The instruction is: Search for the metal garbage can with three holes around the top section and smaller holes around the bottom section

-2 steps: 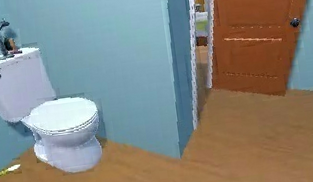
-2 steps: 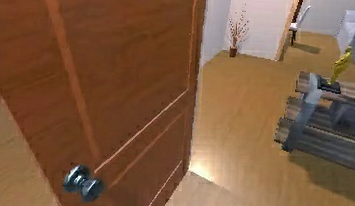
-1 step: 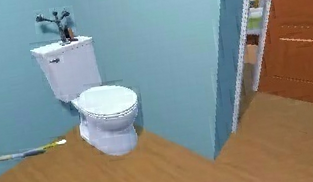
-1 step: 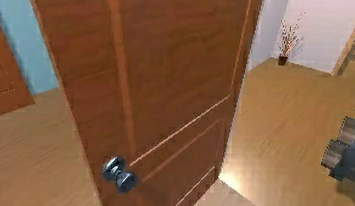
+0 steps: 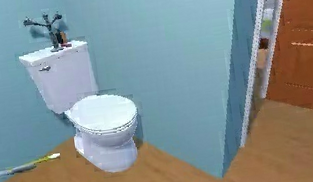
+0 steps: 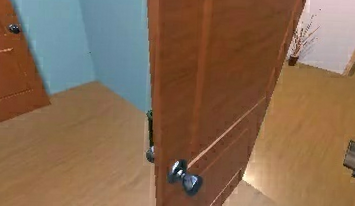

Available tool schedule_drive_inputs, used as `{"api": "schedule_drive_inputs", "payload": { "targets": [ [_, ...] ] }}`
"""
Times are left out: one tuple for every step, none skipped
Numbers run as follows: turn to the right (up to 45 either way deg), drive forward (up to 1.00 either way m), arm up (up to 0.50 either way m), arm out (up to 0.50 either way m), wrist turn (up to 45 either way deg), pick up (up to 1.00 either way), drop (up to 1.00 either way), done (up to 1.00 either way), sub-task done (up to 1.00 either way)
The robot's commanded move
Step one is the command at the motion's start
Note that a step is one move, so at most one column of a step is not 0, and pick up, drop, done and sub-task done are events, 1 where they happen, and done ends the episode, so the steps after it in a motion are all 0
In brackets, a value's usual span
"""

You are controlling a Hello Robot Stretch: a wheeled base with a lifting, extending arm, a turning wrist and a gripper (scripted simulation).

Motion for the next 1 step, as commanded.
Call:
{"api": "schedule_drive_inputs", "payload": {
  "targets": [
    [39.0, 0.0, 0.0, 0.0, 0.0, 0.0, 0.0, 0.0, 0.0]
  ]
}}
